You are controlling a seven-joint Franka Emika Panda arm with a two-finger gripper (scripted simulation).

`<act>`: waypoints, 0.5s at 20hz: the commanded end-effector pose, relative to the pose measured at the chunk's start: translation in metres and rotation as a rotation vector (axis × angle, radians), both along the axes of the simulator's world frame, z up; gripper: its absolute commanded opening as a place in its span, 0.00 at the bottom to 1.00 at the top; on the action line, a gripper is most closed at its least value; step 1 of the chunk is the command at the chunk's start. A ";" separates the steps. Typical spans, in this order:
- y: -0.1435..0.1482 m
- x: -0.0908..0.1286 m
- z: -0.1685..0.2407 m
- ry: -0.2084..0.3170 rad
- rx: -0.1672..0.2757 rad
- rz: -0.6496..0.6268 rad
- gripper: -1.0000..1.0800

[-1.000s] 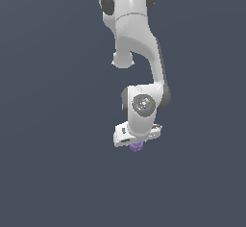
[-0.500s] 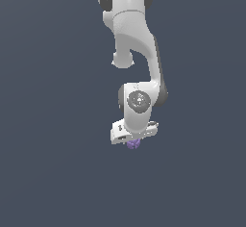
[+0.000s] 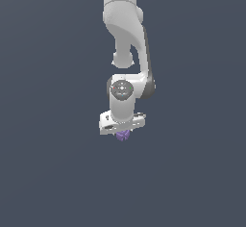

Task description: Pick up the object and move it to a goal position.

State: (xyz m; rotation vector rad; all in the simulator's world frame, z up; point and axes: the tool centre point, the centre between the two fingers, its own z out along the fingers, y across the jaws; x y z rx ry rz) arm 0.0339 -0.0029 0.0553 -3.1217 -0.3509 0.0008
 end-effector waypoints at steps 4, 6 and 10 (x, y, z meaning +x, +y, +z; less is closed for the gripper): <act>-0.035 -0.025 0.008 -0.001 0.000 -0.001 0.00; -0.046 -0.033 0.011 -0.001 0.000 -0.001 0.00; -0.063 -0.044 0.014 -0.001 0.000 -0.001 0.00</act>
